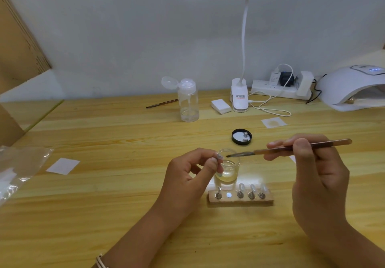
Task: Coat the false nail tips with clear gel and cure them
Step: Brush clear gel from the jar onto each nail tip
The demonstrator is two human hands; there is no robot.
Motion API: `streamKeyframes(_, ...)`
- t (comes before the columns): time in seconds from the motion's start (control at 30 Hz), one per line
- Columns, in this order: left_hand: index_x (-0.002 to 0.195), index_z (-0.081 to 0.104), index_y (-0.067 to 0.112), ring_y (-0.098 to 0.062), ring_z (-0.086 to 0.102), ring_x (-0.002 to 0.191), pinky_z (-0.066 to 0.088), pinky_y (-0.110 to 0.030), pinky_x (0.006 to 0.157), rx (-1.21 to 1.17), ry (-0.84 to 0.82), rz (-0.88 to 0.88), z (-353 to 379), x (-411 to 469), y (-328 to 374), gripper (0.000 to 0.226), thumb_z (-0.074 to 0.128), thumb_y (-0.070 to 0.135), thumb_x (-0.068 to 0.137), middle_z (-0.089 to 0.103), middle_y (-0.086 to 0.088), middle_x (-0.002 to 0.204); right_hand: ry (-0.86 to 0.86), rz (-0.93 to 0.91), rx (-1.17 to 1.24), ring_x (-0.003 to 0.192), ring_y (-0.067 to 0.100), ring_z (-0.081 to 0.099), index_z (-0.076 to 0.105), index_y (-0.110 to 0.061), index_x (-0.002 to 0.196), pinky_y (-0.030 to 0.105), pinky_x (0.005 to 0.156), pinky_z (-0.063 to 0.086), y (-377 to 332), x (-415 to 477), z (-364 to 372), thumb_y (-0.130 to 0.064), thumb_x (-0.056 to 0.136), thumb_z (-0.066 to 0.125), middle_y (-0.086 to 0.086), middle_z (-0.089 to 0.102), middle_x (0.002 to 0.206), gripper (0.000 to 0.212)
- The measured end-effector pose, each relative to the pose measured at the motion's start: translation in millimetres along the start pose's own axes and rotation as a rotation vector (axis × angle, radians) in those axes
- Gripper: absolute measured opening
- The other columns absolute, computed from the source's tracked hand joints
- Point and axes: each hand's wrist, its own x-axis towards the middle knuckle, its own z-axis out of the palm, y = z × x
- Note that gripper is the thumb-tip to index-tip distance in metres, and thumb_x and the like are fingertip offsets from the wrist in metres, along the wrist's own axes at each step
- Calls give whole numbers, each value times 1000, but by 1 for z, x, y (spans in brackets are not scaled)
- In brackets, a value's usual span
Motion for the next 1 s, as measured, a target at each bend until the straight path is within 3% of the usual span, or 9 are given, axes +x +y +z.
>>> streamKeyframes(0.1,89,73,28,-12,69,81,51,-39,72,7,-8,-5,1,0,0,15,60,20,92,74,7,80,-77,-57,-2,83,20,73,61,-26,98,21,85,52,-1,-2,3,-25,102,44,1,73,90,18)
streamKeyframes(0.23,92,73,28,-15,70,82,53,-47,78,-29,-10,-4,1,-1,1,15,59,34,90,74,4,81,-41,-7,1,79,25,72,62,-20,93,35,80,57,0,-2,2,-27,99,49,2,72,90,16)
streamKeyframes(0.47,90,72,24,-17,69,79,51,-57,78,-63,-8,-6,1,-1,2,21,56,36,89,74,1,79,-38,-26,34,78,25,72,60,-23,95,24,84,53,0,0,1,-26,101,46,3,73,90,16)
streamKeyframes(0.57,90,72,23,-14,68,78,53,-52,77,-58,-11,-5,1,-1,2,19,56,33,91,74,0,80,-61,-21,20,78,24,73,60,-19,95,25,82,54,0,-1,2,-26,101,46,3,73,91,16)
streamKeyframes(0.73,87,71,23,-7,68,74,47,-17,64,-77,-4,-23,-1,0,2,18,55,19,94,74,0,78,1,8,4,77,21,73,61,-29,92,16,84,51,2,1,0,-27,101,46,1,73,87,17)
streamKeyframes(0.8,88,71,23,-9,68,76,49,-21,66,-77,-8,-23,-1,0,3,16,56,21,93,74,1,79,-8,-5,4,77,21,73,60,-29,94,17,86,50,2,1,-1,-27,102,46,1,74,88,17)
streamKeyframes(0.9,90,73,24,-15,69,84,55,-43,77,-66,10,-18,-4,0,4,10,63,23,91,75,4,85,-17,-9,14,78,22,73,60,-27,95,20,86,51,3,1,0,-27,102,45,0,73,88,16)
streamKeyframes(1.0,88,75,22,-13,67,88,52,-33,73,-33,21,20,-9,1,9,7,70,20,85,74,7,88,-3,-4,0,79,19,72,59,-20,96,18,86,50,5,4,-3,-20,104,44,-1,73,86,18)
